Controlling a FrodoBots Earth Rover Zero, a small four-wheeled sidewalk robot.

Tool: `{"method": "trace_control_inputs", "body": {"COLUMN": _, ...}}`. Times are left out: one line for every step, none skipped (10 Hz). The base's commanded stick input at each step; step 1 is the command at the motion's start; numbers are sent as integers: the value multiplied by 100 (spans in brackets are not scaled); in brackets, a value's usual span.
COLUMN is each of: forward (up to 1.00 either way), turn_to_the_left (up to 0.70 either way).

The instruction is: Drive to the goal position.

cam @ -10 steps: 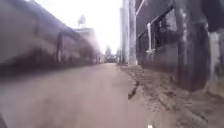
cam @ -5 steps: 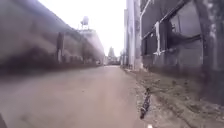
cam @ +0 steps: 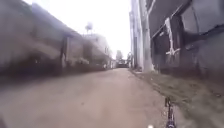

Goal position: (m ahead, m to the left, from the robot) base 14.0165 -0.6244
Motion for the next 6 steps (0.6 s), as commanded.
{"method": "trace_control_inputs", "body": {"forward": 100, "turn_to_the_left": 0}}
{"method": "trace_control_inputs", "body": {"forward": 100, "turn_to_the_left": 0}}
{"method": "trace_control_inputs", "body": {"forward": 100, "turn_to_the_left": 0}}
{"method": "trace_control_inputs", "body": {"forward": 100, "turn_to_the_left": 0}}
{"method": "trace_control_inputs", "body": {"forward": 100, "turn_to_the_left": 0}}
{"method": "trace_control_inputs", "body": {"forward": 100, "turn_to_the_left": 0}}
